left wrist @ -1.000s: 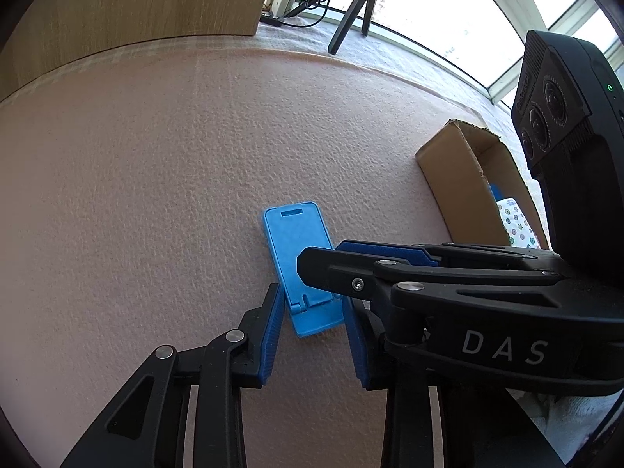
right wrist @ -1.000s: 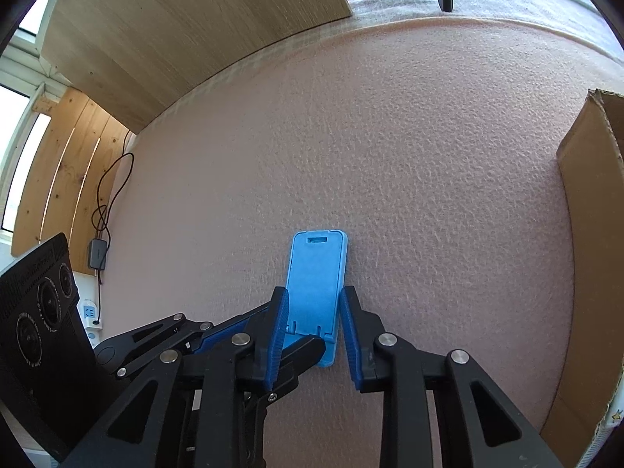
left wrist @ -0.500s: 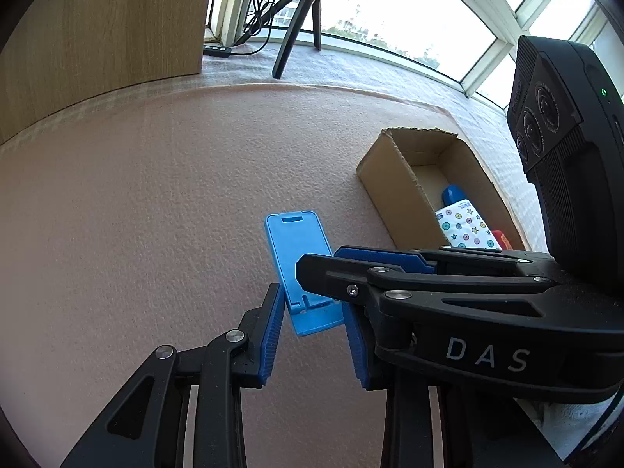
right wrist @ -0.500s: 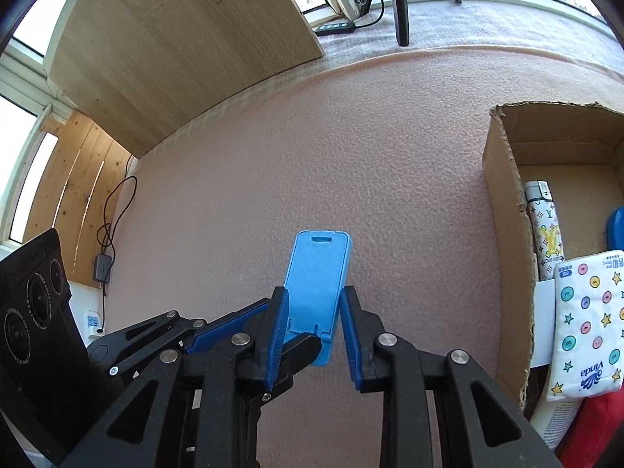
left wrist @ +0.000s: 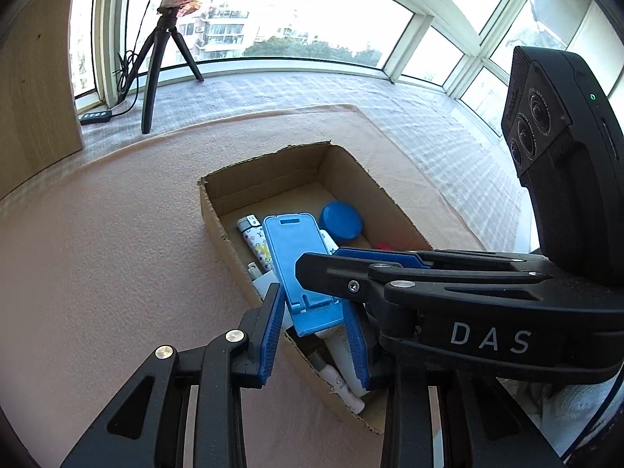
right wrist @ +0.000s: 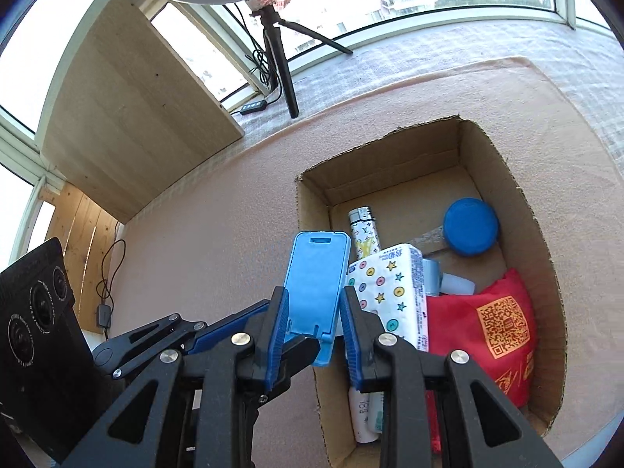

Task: Organize objects
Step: 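Carry the phone stand into the box and open the right gripper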

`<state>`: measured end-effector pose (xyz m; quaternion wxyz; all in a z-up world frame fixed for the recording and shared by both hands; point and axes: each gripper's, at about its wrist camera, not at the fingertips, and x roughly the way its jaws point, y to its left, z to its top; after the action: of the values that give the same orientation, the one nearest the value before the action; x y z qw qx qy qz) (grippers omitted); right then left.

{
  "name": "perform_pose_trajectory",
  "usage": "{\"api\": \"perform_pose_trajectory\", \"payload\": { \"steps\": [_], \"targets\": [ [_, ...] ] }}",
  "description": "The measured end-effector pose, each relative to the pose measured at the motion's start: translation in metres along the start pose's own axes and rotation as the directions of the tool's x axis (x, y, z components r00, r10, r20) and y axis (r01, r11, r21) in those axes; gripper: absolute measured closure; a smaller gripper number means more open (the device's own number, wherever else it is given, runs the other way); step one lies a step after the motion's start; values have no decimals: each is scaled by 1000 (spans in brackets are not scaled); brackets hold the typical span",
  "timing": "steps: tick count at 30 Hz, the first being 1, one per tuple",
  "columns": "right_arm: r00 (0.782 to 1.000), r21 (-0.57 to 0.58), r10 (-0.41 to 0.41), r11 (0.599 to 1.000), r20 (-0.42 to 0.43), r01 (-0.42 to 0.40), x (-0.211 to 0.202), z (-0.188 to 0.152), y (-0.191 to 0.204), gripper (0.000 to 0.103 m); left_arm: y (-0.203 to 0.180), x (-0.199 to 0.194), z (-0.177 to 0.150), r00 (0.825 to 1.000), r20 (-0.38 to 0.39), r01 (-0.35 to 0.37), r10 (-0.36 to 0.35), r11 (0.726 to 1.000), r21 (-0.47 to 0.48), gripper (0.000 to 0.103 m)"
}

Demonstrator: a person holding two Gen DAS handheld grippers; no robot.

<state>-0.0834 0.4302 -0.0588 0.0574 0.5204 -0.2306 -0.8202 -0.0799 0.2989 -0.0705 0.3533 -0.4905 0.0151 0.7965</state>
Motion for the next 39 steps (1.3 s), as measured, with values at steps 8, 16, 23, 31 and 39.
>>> {"api": "perform_pose_trajectory", "payload": {
  "steps": [8,16,23,31,39],
  "targets": [
    [999,31,-32,999,27,31,-20,6,-43,78,-43,37,21,999,-25,22,-21,999,46,70],
    [998,6,-49,999,41,48,-24,20,-60,78,-60,57,37,1000,-22,2,-1,999,54,70],
    [994,-31,-87,995,73,90,-29,26,-59,69,-56,59,43,999,-24,-43,43,999,7,69],
    [992,-21,-94,995,83,96,-32,19,-57,67,-44,45,40,996,-9,-86,86,996,-4,62],
    [990,-11,-96,995,102,98,-41,-1,-45,63,-30,15,18,992,7,-123,123,992,-16,59]
  ]
}}
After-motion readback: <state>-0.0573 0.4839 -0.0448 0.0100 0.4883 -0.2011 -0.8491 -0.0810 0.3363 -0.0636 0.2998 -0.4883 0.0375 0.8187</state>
